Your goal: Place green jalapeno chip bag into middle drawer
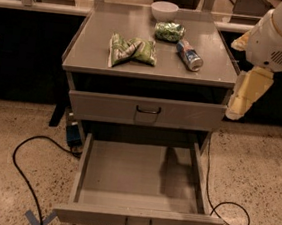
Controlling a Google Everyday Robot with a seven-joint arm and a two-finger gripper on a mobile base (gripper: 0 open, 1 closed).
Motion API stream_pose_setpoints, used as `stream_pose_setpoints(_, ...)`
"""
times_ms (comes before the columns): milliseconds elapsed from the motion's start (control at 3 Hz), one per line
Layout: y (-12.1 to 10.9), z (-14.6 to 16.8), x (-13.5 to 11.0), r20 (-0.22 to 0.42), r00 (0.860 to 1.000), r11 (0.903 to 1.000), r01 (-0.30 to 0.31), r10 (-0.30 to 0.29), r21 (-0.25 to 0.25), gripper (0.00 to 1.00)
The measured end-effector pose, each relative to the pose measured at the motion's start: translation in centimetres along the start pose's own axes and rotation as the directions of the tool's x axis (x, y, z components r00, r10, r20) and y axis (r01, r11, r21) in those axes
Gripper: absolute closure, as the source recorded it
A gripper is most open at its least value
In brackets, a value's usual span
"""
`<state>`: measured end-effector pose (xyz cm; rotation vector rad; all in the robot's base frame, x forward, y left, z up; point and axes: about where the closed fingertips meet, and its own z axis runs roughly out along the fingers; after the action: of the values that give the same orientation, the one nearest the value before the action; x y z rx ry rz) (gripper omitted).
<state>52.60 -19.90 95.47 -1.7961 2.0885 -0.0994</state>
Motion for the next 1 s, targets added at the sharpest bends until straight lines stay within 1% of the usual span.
stream_pose_setpoints(333,-3.6,3.2,-1.3,0.024,0.999,0.999,0.045,-0.045,0.002,0.0)
stream_pose_setpoints(667,-6.9,5.7,-2.4,0.054,0.995,0.9966,0.08,-0.081,0.018,0.0)
stream_pose_setpoints(1000,-9.6,8.2,-3.9,0.093,0.988,0.9925,0.12,-0.122,0.025,0.0)
